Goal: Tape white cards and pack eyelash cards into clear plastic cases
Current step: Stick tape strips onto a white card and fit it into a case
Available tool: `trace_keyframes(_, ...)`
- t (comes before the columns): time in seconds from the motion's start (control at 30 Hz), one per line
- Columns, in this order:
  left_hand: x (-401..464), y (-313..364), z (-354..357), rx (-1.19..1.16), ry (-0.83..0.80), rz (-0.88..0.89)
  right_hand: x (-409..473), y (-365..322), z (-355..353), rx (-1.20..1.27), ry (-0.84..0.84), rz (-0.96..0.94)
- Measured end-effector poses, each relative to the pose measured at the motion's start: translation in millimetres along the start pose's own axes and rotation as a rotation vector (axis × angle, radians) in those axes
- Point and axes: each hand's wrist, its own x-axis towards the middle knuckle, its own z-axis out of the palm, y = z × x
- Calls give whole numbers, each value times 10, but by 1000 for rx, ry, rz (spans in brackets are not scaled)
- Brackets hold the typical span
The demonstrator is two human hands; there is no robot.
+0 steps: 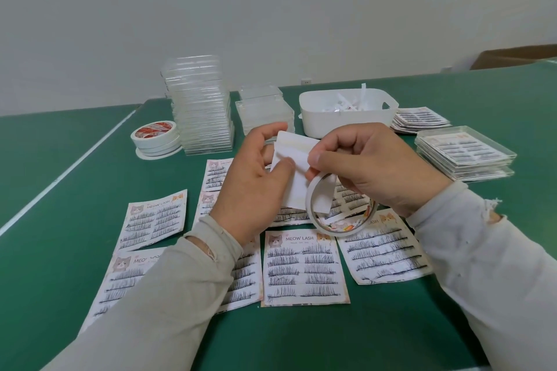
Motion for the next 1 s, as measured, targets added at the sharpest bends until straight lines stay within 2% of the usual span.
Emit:
trace_keyframes(0.47, -25, 14, 18, 8, -26, 8, 9, 12, -42, -77, 55, 29)
trace_keyframes(1.0, -22, 6, 8, 78, 48, 55, 25, 45, -67, -143, 54, 52)
